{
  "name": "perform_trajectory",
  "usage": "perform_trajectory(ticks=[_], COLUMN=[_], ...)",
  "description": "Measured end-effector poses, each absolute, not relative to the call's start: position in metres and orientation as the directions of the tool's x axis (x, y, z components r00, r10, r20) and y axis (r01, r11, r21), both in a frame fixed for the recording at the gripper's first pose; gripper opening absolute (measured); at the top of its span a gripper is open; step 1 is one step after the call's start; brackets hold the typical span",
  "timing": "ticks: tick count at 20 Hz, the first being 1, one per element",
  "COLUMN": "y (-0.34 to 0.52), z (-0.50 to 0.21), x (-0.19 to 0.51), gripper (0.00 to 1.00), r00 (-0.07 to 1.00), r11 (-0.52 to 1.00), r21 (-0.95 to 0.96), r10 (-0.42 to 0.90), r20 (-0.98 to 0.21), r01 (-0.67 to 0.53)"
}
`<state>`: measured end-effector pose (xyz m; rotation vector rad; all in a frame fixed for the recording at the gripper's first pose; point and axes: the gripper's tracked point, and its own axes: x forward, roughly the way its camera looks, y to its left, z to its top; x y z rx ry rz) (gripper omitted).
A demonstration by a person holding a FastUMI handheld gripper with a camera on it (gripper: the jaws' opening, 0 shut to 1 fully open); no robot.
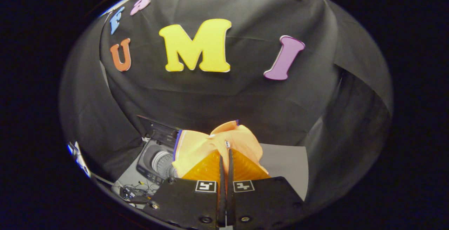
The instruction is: Put the clothes into the washing machine and then close the washing machine lid.
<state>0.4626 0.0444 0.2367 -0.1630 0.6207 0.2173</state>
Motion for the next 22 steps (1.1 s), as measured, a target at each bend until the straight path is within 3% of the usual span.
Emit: perform_trajectory(ticks=[22], y=[0.229], z=[0.193], x=[0.471], gripper=[0.04], r00=[0.696], r11=[0.890], r21=[-0.061], r10=[0.308], r20=[-0.649], r01=[-0.451])
